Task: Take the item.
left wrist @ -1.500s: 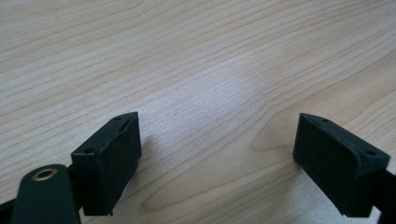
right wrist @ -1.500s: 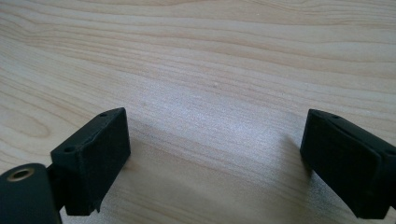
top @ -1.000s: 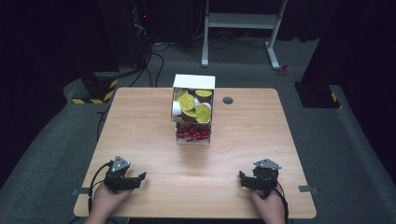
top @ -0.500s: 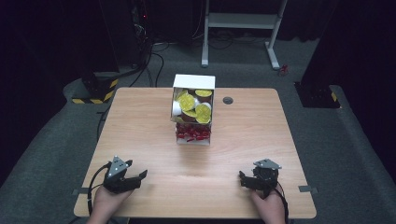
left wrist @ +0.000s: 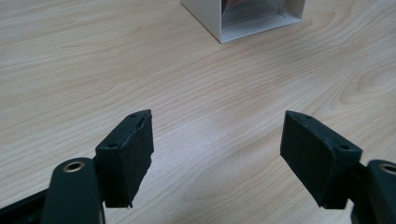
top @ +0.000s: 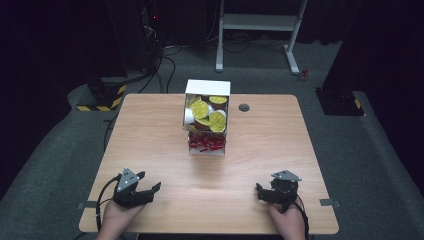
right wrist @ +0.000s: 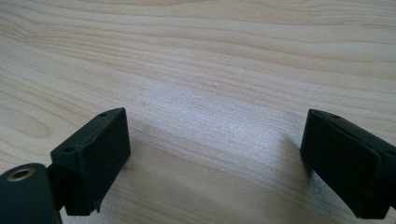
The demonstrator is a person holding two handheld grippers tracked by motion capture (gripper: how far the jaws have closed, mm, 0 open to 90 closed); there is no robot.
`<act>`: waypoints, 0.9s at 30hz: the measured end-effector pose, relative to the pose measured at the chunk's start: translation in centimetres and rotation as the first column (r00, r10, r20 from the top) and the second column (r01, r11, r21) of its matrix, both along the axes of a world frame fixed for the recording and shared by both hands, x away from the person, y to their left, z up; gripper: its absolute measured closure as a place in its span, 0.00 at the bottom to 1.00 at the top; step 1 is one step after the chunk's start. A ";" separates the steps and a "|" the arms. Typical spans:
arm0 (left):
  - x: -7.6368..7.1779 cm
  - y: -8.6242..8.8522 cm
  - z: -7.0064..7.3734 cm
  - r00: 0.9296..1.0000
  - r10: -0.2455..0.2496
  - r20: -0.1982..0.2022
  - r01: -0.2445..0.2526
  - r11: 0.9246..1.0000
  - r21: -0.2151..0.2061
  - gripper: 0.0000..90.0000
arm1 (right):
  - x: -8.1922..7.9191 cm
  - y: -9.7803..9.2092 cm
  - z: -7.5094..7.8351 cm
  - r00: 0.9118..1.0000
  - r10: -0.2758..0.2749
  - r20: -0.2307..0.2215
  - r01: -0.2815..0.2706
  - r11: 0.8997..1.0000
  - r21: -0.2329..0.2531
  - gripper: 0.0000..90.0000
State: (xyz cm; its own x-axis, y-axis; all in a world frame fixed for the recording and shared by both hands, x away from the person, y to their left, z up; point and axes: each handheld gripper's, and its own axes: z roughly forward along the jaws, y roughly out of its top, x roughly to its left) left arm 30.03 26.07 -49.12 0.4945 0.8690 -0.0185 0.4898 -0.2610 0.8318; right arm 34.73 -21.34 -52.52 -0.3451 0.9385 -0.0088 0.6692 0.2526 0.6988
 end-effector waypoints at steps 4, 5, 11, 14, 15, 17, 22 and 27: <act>0.0 -0.4 0.3 1.000 -0.009 0.005 0.009 1.000 0.003 0.29 | 0.0 -0.1 0.0 1.000 0.005 0.004 -0.005 1.000 -0.005 0.09; -0.1 -0.5 0.3 1.000 -0.008 0.009 0.008 1.000 0.005 0.29 | 0.0 -0.1 0.0 1.000 0.004 0.003 -0.004 1.000 -0.004 0.09; -0.1 -0.7 0.2 1.000 -0.024 0.006 0.024 1.000 0.014 0.30 | 0.0 -0.1 0.0 1.000 0.005 0.004 -0.005 1.000 -0.005 0.09; -0.1 -0.5 -0.1 0.999 -0.038 0.006 0.038 0.999 -0.007 0.33 | 0.0 0.0 0.0 1.000 0.009 0.003 -0.009 1.000 -0.004 0.10; 0.0 -0.4 -0.1 0.999 -0.049 -0.004 0.049 0.999 -0.016 0.34 | 0.0 0.0 0.0 1.000 0.012 0.002 -0.012 1.000 -0.003 0.09; 0.0 -0.3 -0.3 0.998 -0.065 0.001 0.065 0.998 -0.018 0.34 | 0.0 0.0 0.0 1.000 0.012 0.001 -0.012 1.000 -0.002 0.10; 0.0 -0.1 -0.3 0.998 -0.057 0.011 0.057 0.998 -0.024 0.38 | 0.0 0.0 0.0 1.000 0.014 0.003 -0.014 1.000 -0.003 0.10; 0.3 -0.1 0.0 0.999 -0.047 0.003 0.047 0.999 -0.014 0.40 | 0.0 0.0 0.0 1.000 0.018 0.000 -0.018 1.000 -0.001 0.10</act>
State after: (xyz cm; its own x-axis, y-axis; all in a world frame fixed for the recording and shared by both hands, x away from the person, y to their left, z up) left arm 30.35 25.97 -49.12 0.5350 0.8444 -0.0286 0.4746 -0.2723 0.8370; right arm 34.77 -21.32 -52.52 -0.3620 0.9321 -0.0095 0.6646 0.2652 0.6985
